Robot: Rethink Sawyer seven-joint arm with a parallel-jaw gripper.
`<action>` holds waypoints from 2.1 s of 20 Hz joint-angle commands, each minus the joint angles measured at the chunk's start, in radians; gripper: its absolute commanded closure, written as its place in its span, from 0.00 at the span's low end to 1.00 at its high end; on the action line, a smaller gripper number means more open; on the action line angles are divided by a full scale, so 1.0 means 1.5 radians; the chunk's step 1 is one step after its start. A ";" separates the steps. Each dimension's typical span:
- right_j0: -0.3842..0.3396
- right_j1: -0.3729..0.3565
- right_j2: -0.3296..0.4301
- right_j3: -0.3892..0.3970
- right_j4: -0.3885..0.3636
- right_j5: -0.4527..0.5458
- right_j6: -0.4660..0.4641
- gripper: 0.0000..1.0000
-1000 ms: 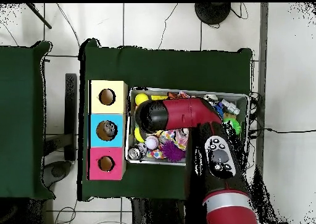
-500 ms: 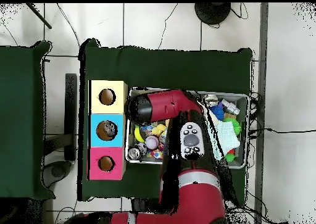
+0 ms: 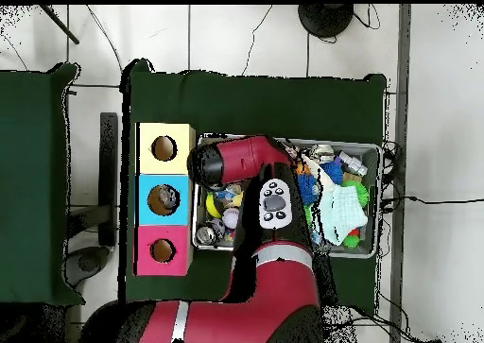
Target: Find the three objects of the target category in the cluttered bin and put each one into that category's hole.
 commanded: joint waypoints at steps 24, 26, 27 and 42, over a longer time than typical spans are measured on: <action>-0.088 -0.015 0.103 0.024 0.133 0.114 -0.033 0.00; -0.089 -0.032 0.104 0.041 0.136 0.110 -0.035 0.00; -0.090 -0.042 0.104 0.049 0.138 0.112 -0.036 0.00; -0.061 -0.023 0.071 0.058 0.110 0.076 0.011 0.00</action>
